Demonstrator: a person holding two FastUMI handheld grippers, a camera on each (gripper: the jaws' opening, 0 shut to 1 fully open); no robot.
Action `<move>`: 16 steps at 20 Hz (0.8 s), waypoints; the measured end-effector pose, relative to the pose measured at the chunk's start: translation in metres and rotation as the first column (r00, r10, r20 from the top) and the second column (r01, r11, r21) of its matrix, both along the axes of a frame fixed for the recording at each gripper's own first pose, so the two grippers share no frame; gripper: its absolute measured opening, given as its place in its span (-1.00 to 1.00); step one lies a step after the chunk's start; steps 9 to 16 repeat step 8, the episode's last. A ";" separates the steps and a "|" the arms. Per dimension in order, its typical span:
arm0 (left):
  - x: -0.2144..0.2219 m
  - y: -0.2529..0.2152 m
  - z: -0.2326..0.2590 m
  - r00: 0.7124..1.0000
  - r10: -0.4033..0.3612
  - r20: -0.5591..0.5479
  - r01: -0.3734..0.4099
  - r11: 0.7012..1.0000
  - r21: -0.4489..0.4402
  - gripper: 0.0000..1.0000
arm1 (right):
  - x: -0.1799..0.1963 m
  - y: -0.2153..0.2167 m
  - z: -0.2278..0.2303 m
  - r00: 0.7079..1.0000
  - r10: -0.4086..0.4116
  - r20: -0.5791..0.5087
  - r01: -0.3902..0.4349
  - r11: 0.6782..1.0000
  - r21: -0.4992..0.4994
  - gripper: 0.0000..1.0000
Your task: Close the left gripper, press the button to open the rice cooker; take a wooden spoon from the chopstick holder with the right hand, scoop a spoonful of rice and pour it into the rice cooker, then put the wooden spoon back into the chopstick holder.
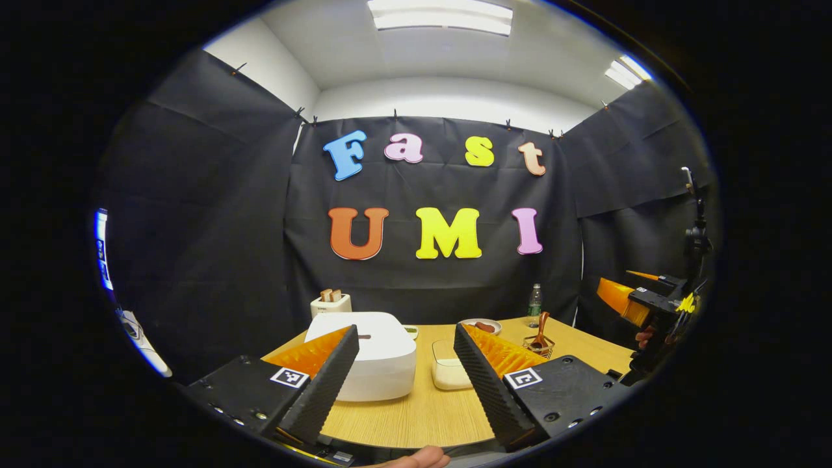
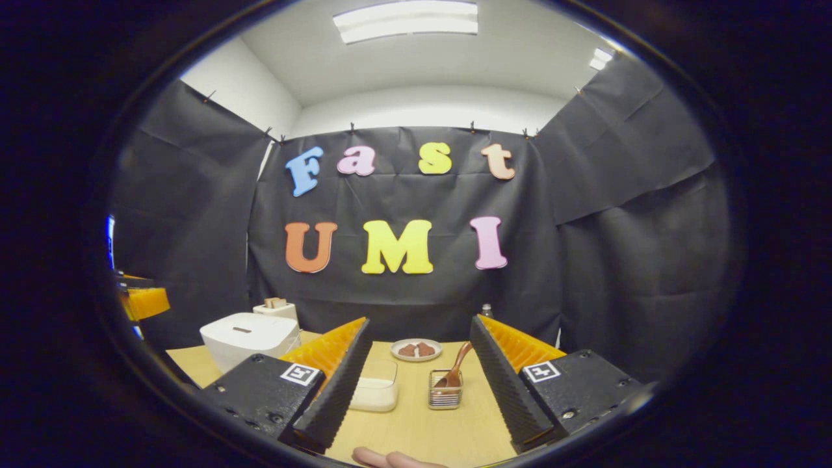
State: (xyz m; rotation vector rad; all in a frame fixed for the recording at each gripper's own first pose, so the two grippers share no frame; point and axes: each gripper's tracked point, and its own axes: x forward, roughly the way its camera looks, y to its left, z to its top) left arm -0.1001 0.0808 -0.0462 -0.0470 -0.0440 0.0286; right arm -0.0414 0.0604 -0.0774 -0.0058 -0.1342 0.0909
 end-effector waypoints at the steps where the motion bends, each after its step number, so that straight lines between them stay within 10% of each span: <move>1: 0.000 -0.001 0.001 1.000 -0.003 0.003 0.003 1.000 -0.006 0.88 | 0.001 -0.001 0.001 1.000 -0.005 0.007 0.005 1.000 -0.009 0.97; 16: -0.001 0.002 0.001 1.000 -0.018 0.017 0.018 0.999 -0.051 0.88 | 0.003 0.003 -0.011 0.999 0.020 -0.035 -0.020 1.000 0.006 0.96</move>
